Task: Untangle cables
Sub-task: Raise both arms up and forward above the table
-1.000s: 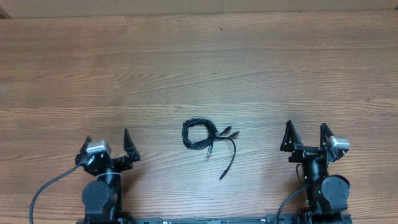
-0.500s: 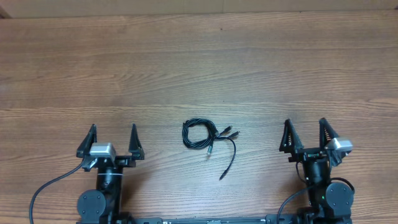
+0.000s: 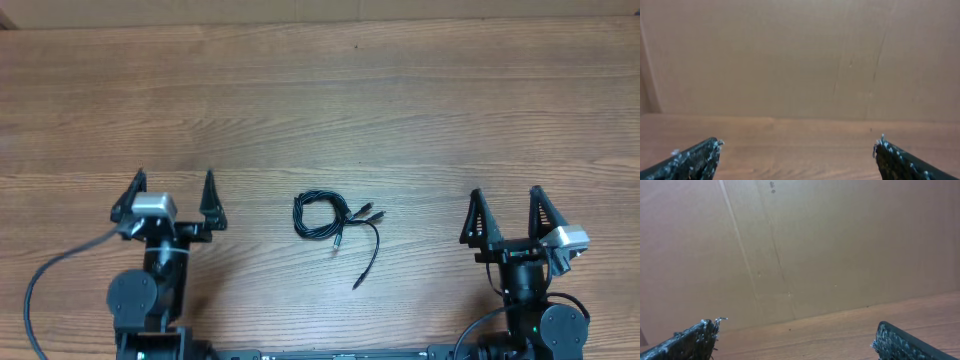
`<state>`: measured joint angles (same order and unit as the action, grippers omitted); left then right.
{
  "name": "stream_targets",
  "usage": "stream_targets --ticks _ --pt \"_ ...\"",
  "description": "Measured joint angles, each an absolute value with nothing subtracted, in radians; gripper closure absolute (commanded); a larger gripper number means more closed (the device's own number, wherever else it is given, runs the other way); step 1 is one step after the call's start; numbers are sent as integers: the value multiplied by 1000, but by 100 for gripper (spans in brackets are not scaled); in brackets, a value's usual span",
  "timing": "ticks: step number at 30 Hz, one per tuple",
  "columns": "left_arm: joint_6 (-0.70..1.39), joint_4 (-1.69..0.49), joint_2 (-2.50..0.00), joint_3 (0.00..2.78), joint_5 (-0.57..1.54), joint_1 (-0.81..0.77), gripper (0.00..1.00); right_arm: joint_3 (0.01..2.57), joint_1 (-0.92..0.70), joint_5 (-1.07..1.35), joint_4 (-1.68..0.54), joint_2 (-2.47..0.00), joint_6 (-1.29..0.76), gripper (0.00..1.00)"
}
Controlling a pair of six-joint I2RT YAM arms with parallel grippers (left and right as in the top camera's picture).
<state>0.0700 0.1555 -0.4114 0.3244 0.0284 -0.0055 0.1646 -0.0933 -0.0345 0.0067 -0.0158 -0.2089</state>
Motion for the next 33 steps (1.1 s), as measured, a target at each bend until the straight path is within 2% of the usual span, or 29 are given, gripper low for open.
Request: stream_targets --ticks 5,9,17,23,33 --pt "68 234 -490 332 99 -6 0 165 -93 -35 -2 -16 -209 0" --pt "67 190 -566 415 139 -6 0 165 -93 -38 -1 -16 -208 0" --pt "21 -143 -893 935 170 -6 1 165 -93 -41 -2 -16 -209 0" --pt "4 -313 -1143 1281 226 -6 0 165 -93 -41 -2 -17 -209 0" --pt "-65 -614 -1415 1659 216 -47 0 250 -93 -14 -127 -29 -207 0"
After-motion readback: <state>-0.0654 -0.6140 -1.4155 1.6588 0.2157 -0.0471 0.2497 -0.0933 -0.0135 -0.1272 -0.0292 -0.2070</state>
